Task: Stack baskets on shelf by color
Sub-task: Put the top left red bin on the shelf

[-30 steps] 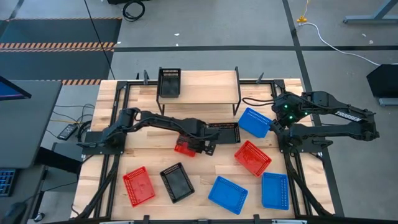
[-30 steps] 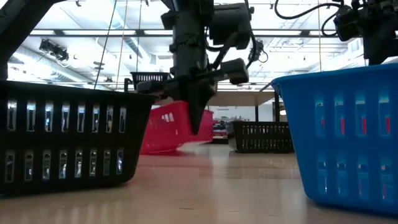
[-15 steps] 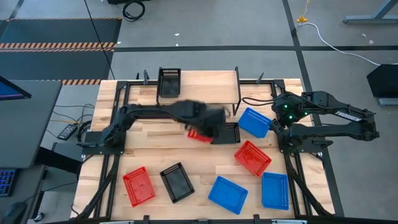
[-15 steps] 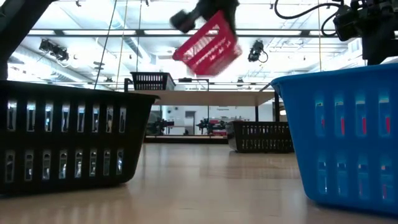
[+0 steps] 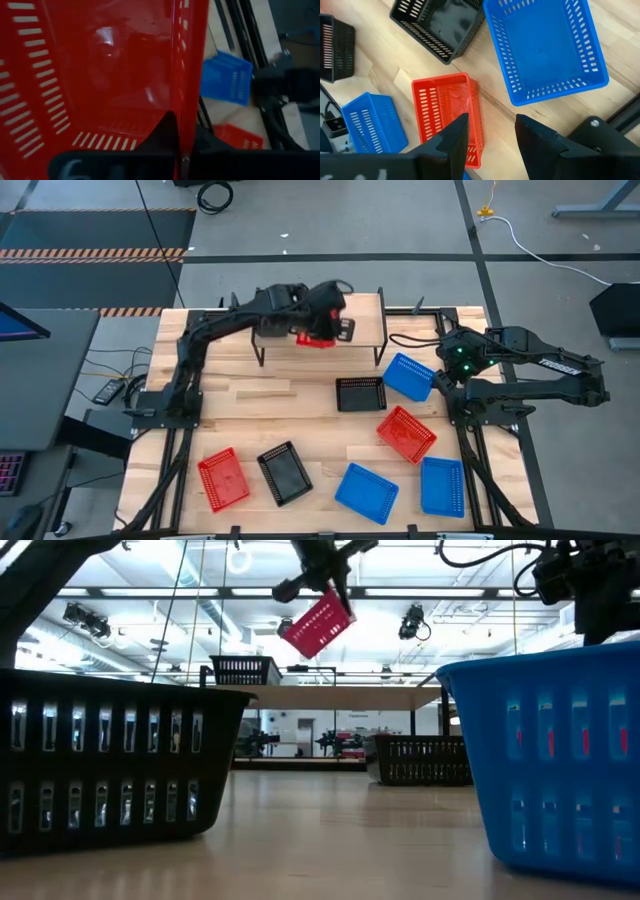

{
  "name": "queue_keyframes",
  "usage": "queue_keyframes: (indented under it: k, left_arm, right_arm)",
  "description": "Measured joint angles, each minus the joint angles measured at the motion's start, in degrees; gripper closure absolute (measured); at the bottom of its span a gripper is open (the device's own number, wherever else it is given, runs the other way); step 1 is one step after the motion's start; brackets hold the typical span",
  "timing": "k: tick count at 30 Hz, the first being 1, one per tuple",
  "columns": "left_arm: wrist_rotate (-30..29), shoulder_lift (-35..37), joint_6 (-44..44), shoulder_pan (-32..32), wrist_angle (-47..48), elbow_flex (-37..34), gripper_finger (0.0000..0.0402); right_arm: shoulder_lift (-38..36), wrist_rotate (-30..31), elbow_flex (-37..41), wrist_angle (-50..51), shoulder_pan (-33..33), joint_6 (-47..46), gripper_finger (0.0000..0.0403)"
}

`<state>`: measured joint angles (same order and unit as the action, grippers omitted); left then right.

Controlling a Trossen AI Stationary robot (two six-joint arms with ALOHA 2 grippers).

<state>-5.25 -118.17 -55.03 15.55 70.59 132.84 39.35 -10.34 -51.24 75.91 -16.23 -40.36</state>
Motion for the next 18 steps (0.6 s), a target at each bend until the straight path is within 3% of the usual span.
queue_keyframes:
  k: [9, 18]
  left_arm:
    - [0.1, -0.6, 4.4, 7.3, 0.5, -0.1, 0.0394]
    - [3.1, -6.6, 7.4, 9.4, -0.4, -0.1, 0.0392]
  right_arm:
    - [0.0, -0.2, 0.0, -0.7, 0.0, -0.6, 0.0237]
    - [0.0, 0.1, 0.0, -0.9, 0.0, -5.1, 0.0237]
